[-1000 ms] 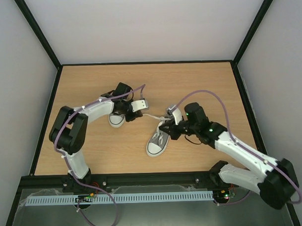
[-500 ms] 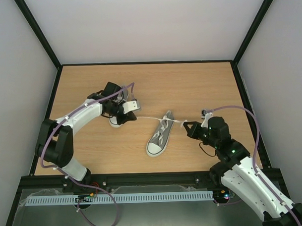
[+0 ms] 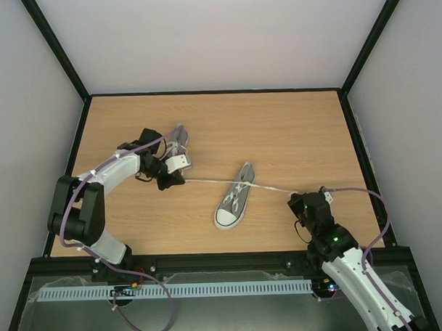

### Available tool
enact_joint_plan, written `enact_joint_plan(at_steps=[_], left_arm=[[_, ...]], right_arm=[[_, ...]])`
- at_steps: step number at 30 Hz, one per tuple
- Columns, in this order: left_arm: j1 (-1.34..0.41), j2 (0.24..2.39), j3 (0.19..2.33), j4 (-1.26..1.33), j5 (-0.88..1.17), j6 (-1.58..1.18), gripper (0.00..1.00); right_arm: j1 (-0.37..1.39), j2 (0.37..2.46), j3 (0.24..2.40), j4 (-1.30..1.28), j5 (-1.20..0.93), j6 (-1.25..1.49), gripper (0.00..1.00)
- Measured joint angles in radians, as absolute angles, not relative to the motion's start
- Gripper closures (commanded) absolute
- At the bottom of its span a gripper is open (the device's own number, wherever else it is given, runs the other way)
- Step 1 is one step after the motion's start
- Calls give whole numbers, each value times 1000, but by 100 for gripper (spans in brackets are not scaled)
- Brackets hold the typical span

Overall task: Tie the shoes
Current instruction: Wrap the shoelace around the shoelace.

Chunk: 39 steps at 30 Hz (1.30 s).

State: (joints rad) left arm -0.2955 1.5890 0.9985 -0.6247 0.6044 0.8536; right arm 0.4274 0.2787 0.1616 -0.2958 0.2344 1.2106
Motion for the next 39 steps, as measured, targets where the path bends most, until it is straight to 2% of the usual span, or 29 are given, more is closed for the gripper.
enact_joint_plan(at_steps=[13, 18, 26, 32, 39], left_arm=[[-167, 1637, 953, -561, 485, 880, 98], [-130, 1628, 946, -564, 506, 890, 98], [-97, 1608, 947, -585, 540, 908, 98], [-120, 1580, 947, -628, 591, 924, 98], [-255, 1538, 954, -669, 632, 925, 98]], right_arm=[[209, 353, 131, -227, 217, 1240, 99], [98, 511, 119, -159, 123, 1176, 99], [54, 649, 119, -79, 24, 1032, 99], [88, 862, 205, -34, -113, 843, 99], [360, 991, 279, 80, -163, 783, 99]])
